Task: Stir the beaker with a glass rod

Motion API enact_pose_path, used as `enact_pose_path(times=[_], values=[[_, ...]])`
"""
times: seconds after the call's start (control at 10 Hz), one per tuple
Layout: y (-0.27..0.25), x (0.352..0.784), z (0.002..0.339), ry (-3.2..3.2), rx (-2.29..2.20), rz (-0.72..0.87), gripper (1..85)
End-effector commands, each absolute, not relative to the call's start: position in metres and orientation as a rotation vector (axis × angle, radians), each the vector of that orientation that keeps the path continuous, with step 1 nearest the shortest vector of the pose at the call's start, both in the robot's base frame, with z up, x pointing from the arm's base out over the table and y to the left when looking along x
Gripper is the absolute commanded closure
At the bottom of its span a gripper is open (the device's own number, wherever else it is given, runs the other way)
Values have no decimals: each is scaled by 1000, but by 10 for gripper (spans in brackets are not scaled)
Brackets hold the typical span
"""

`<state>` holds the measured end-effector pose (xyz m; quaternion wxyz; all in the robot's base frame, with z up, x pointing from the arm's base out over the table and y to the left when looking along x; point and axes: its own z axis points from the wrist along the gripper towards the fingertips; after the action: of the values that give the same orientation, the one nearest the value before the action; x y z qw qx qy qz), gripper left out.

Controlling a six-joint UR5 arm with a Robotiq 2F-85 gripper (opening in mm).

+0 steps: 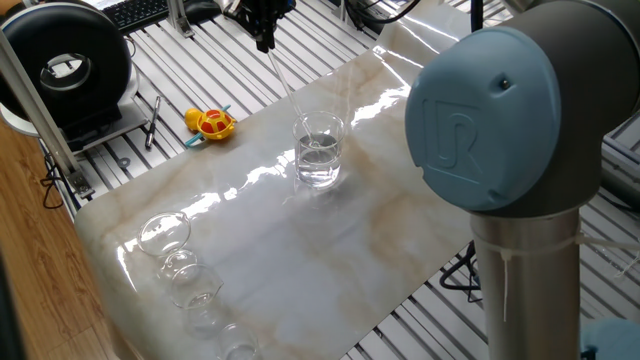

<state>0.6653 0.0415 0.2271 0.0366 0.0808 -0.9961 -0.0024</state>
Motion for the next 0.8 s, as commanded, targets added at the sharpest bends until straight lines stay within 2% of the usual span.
enact_pose_path(times=[0.0, 0.4, 0.7], values=[[44, 664, 229, -3060, 236, -26, 733], [45, 665, 229, -3060, 236, -36, 737], [45, 665, 229, -3060, 236, -36, 780]])
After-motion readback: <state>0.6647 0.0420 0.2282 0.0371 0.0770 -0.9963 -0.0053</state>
